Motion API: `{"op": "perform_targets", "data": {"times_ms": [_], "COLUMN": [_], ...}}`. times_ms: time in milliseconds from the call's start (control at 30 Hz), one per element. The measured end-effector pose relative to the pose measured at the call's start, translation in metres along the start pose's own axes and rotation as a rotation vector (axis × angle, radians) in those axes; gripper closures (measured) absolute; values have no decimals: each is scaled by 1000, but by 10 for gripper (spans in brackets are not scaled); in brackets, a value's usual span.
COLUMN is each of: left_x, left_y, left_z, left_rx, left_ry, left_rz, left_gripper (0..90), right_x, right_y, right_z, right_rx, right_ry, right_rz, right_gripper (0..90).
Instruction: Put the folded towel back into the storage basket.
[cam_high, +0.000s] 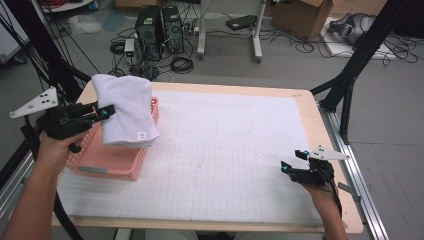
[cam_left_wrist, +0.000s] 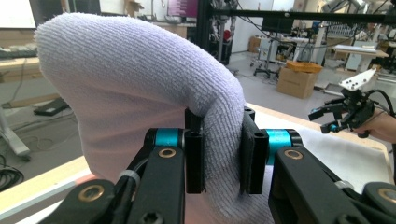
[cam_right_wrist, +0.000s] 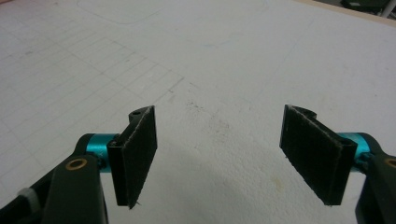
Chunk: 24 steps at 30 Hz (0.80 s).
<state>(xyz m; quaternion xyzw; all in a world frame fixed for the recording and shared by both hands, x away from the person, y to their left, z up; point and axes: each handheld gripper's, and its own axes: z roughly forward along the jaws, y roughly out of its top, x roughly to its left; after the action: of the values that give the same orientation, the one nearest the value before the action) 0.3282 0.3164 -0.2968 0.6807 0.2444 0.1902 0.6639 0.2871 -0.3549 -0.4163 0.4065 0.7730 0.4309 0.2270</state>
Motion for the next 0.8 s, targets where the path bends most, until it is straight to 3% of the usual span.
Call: {"op": "perform_targets", "data": {"times_ms": [167,400,567,800], "left_x": [13,20,25,30], "left_y": [-3,-11,-19,-36], "left_z": [-19,-38,-47,-51], "left_rx": [6,-6,2,51], "left_ry": [23,43,47,39], "left_rz": [-9,-9,-22,-45], "left_gripper": [753,753,753,753], "right_x": [4,6,5,3], "right_y": [2,2,0,-2], "right_z": [1,4,5,5], "right_rx": [11,23,33,37], "right_ry": [-5,-9,-17,-22], "right_rz": [-10,-22,-26,-16], "right_gripper": [264,263,264,264]}}
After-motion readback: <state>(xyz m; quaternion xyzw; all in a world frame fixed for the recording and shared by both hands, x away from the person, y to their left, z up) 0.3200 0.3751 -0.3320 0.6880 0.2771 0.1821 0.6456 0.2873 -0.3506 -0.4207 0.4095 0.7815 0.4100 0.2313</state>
